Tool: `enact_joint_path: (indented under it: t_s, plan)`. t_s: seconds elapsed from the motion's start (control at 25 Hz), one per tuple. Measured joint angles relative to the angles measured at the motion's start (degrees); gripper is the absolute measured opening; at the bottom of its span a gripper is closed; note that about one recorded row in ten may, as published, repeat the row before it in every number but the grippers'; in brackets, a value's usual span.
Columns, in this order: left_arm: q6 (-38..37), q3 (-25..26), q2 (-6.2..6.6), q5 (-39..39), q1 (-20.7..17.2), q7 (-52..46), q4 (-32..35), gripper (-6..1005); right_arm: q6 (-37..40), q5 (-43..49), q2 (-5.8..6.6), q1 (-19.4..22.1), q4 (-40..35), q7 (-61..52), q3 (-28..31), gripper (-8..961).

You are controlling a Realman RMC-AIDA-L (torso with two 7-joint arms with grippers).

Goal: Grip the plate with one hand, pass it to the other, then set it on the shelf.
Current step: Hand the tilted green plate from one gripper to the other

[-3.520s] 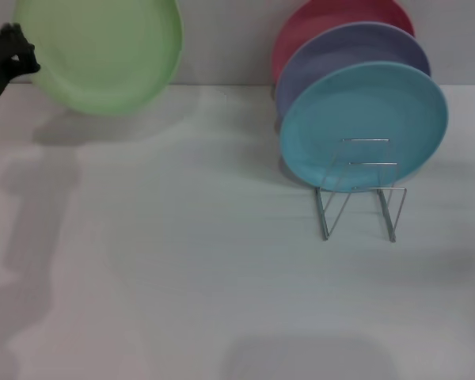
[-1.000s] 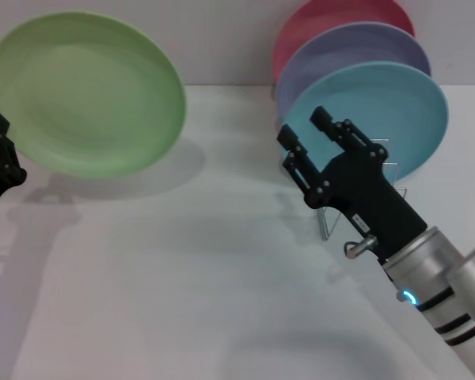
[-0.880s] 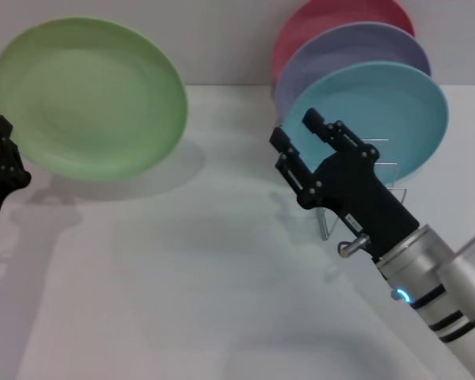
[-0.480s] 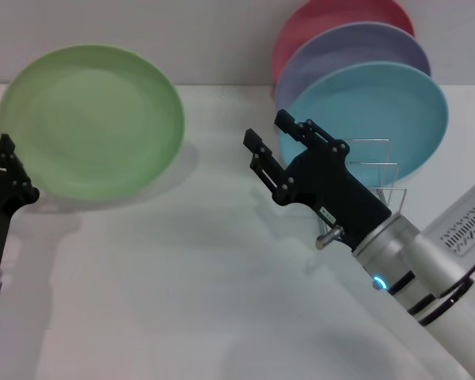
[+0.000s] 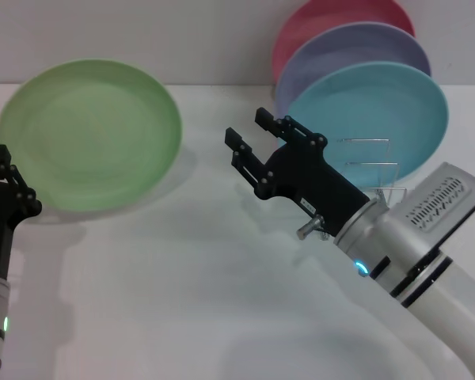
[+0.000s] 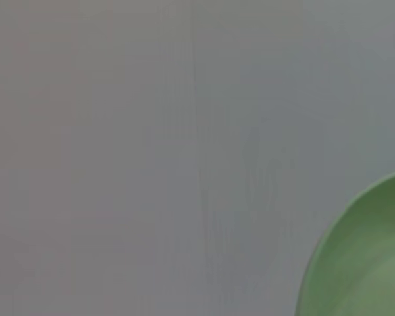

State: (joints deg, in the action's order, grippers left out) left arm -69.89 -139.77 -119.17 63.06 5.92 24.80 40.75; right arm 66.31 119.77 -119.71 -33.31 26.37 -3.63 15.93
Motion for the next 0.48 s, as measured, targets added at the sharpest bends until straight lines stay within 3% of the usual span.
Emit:
enact_joint_path:
  t_s: [0.48]
  plan:
    - [-1.99, -7.08, -0.01, 6.86, 0.11, 9.28, 3.82, 26, -5.32, -0.08, 0.00, -1.49, 0.32, 0.02, 2.07, 513]
